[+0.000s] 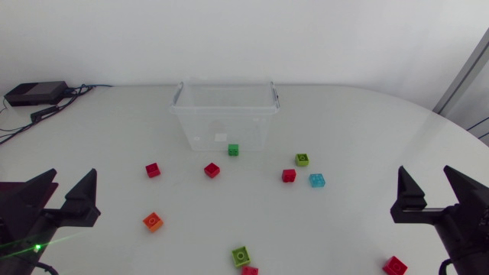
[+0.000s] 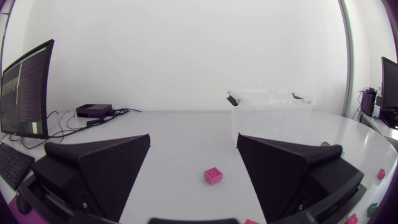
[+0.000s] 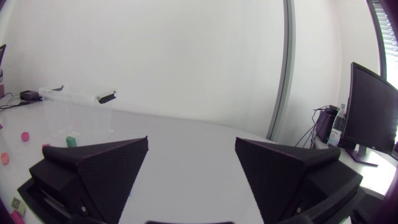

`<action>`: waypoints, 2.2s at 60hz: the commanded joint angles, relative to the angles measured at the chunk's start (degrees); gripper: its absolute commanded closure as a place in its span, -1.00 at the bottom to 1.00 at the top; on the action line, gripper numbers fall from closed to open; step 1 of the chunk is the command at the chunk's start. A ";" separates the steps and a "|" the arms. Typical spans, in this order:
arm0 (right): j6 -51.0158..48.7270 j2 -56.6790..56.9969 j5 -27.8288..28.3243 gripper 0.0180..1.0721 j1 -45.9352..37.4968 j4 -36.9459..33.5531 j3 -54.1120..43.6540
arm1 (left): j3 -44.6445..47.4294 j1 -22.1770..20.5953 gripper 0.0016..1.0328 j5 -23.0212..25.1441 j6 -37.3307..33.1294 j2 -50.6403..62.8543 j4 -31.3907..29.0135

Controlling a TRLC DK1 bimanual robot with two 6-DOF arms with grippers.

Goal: Pick up the duplo bricks and place them in the container

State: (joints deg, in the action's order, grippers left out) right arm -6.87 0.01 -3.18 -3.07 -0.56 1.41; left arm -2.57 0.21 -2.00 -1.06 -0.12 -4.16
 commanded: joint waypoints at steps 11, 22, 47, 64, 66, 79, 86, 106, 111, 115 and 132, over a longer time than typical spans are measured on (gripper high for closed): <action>-0.68 -2.74 0.10 -0.93 0.52 -3.66 7.29 | -9.56 -0.03 -0.86 -0.02 0.97 7.24 -2.52; -0.60 -11.79 0.10 -0.93 1.05 -6.21 15.29 | -18.35 -0.47 -0.86 0.07 1.24 17.52 -4.63; 1.69 -40.70 5.47 -0.93 -2.11 -14.38 31.99 | -40.41 -7.50 -0.83 0.07 -3.25 49.87 -25.81; 0.81 -52.92 9.51 -0.93 -2.82 -23.26 37.97 | -45.07 -10.84 -0.83 3.32 -17.22 68.06 -36.88; 0.72 -54.06 9.42 -0.93 -2.64 -24.23 38.32 | -45.24 -11.55 -0.83 3.32 -17.92 69.64 -38.02; -4.11 -60.04 9.51 -0.93 0.26 -31.26 41.31 | -44.63 -12.69 -0.83 6.75 -23.29 76.59 -42.51; -8.95 -63.91 10.04 -0.93 1.49 -34.16 41.48 | -43.49 -13.39 -0.83 6.66 -24.96 78.69 -42.51; -10.53 -65.49 15.31 -0.91 3.51 -30.03 39.11 | -41.64 -13.48 -0.69 6.75 -26.80 86.43 -41.45; -10.35 -66.10 14.87 -0.91 4.65 -28.62 38.58 | -41.73 -13.83 -0.69 6.75 -26.63 89.07 -40.05; -10.09 -66.72 14.43 -0.91 5.53 -28.45 38.49 | -41.82 -14.36 -0.69 6.75 -26.54 90.74 -39.25; -8.68 -69.88 9.24 -0.91 10.37 -24.67 38.05 | -41.90 -15.50 -0.28 6.57 -26.45 96.18 -36.09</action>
State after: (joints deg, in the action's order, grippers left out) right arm -16.32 -68.03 7.14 5.78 -26.65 40.77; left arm -45.45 -15.35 4.25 -26.24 93.36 -40.64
